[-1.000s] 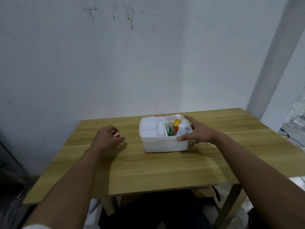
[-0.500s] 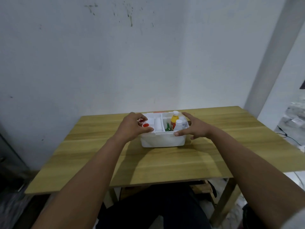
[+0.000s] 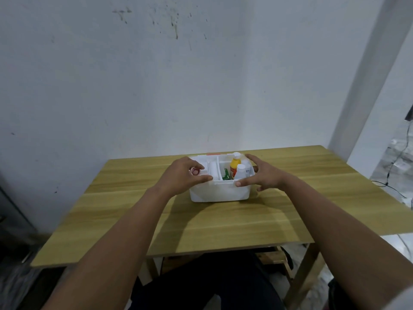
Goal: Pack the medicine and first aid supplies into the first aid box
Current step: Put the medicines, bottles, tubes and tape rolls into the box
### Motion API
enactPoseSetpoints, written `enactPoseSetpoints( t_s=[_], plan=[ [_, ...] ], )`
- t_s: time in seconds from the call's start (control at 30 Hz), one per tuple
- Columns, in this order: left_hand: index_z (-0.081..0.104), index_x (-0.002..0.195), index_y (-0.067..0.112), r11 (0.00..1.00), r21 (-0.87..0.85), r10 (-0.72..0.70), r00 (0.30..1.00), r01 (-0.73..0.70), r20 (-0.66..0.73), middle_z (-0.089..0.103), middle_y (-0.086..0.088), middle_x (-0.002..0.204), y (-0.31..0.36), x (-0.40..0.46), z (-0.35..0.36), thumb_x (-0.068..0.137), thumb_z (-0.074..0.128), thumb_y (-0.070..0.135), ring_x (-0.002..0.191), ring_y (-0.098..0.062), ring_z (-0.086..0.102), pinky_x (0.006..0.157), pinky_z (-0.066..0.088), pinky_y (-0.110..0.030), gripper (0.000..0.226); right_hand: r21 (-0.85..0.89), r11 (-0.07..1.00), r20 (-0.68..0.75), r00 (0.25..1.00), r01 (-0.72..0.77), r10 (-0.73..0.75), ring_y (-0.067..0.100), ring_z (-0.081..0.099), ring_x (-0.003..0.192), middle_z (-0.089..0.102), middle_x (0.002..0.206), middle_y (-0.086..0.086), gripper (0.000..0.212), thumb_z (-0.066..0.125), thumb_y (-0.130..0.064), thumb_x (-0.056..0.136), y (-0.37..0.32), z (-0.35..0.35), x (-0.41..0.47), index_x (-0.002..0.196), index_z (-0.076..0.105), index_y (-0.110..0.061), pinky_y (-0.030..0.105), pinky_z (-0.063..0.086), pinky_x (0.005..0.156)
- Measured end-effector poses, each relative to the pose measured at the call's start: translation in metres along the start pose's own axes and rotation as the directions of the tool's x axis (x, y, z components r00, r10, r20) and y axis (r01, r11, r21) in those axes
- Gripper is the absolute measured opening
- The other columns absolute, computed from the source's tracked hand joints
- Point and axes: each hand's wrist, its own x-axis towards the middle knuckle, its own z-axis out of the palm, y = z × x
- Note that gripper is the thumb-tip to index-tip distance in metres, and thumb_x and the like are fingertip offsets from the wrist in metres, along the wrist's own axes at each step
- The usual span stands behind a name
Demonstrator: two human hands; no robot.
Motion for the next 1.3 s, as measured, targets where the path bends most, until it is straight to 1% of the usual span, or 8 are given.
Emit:
enactPoseSetpoints(
  t_s=[0.2, 0.47, 0.67, 0.77, 0.83, 0.97, 1.17, 1.3],
  plan=[
    [0.080, 0.088, 0.026, 0.998, -0.011, 0.063, 0.991, -0.064, -0.115, 0.062, 0.010, 0.096, -0.006, -0.002, 0.002, 0.085, 0.078, 0.041, 0.094, -0.007, 0.060, 0.079, 0.048, -0.032, 0.016, -0.008, 1.000, 0.000, 1.000, -0.007, 0.007, 0.022, 0.056, 0.125, 0.054, 0.143, -0.007, 0.133, 0.097, -0.057, 0.051, 0.001, -0.001, 0.002, 0.157, 0.018, -0.049, 0.051, 0.063, 0.086],
    [0.074, 0.076, 0.028, 0.997, -0.082, -0.008, 0.996, 0.000, -0.094, 0.068, 0.011, 0.091, -0.006, 0.003, -0.001, 0.079, 0.082, 0.036, 0.091, -0.005, 0.060, 0.075, 0.049, -0.032, 0.012, 0.055, 0.998, 0.011, 1.000, -0.019, 0.018, 0.018, 0.064, 0.117, 0.063, 0.135, -0.004, 0.130, 0.093, -0.062, 0.050, 0.002, -0.011, 0.006, 0.158, 0.022, -0.043, 0.049, 0.062, 0.089],
    [0.074, 0.092, 0.020, 0.999, -0.025, -0.047, 0.978, 0.043, -0.201, 0.070, 0.009, 0.096, -0.013, 0.027, -0.002, 0.093, 0.067, 0.033, 0.094, -0.010, 0.063, 0.082, 0.052, -0.034, 0.014, 0.249, 0.967, -0.079, 0.994, -0.056, 0.078, 0.019, 0.067, 0.106, 0.064, 0.131, -0.002, 0.091, 0.056, -0.084, 0.074, -0.006, -0.017, 0.014, 0.147, 0.047, -0.032, 0.052, 0.058, 0.095],
    [0.074, 0.096, 0.017, 0.980, -0.124, -0.182, 0.959, 0.158, -0.218, 0.071, 0.007, 0.094, -0.024, 0.046, 0.000, 0.095, 0.064, 0.032, 0.090, -0.011, 0.065, 0.082, 0.055, -0.035, 0.018, 0.314, 0.944, -0.116, 0.983, -0.099, 0.142, 0.022, 0.067, 0.106, 0.068, 0.118, -0.004, 0.092, 0.045, -0.091, 0.077, -0.008, -0.018, 0.027, 0.144, 0.052, -0.029, 0.041, 0.058, 0.080],
    [0.073, 0.104, 0.016, 0.930, -0.241, -0.318, 0.937, 0.279, -0.145, 0.072, 0.004, 0.100, -0.030, 0.059, 0.004, 0.097, 0.062, 0.037, 0.093, -0.014, 0.066, 0.080, 0.054, -0.034, 0.025, 0.345, 0.929, -0.135, 0.972, -0.135, 0.192, 0.023, 0.067, 0.103, 0.068, 0.114, -0.002, 0.092, 0.042, -0.091, 0.079, -0.007, -0.019, 0.040, 0.141, 0.054, -0.024, 0.038, 0.056, 0.073],
    [0.065, 0.124, 0.017, 0.755, -0.415, -0.510, 0.852, 0.508, 0.117, 0.068, -0.002, 0.114, -0.036, 0.083, 0.018, 0.096, 0.057, 0.057, 0.090, -0.016, 0.065, 0.072, 0.053, -0.033, 0.050, 0.392, 0.895, -0.096, 0.958, -0.213, 0.270, 0.030, 0.067, 0.107, 0.068, 0.118, 0.005, 0.093, 0.046, -0.090, 0.079, 0.002, -0.018, 0.072, 0.137, 0.057, -0.018, 0.045, 0.057, 0.085],
    [0.059, 0.094, 0.019, 0.478, -0.580, -0.569, 0.736, 0.660, 0.368, 0.078, -0.011, 0.093, -0.054, 0.111, 0.031, 0.084, 0.053, 0.079, 0.096, -0.034, 0.075, 0.094, 0.056, -0.048, 0.061, 0.442, 0.864, -0.118, 0.938, -0.243, 0.325, 0.036, 0.070, 0.111, 0.074, 0.116, 0.014, 0.080, 0.053, -0.082, 0.083, 0.014, -0.012, 0.115, 0.118, 0.067, -0.011, 0.050, 0.055, 0.099],
    [0.060, 0.096, 0.019, 0.475, -0.619, -0.570, 0.755, 0.625, 0.325, 0.073, -0.006, 0.094, -0.056, 0.125, 0.034, 0.086, 0.050, 0.079, 0.096, -0.032, 0.074, 0.089, 0.058, -0.044, 0.061, 0.490, 0.846, -0.122, 0.945, -0.209, 0.304, 0.029, 0.064, 0.088, 0.070, 0.101, 0.021, 0.085, 0.058, -0.078, 0.083, 0.015, -0.013, 0.130, 0.111, 0.068, 0.002, 0.037, 0.051, 0.082]
  ],
)
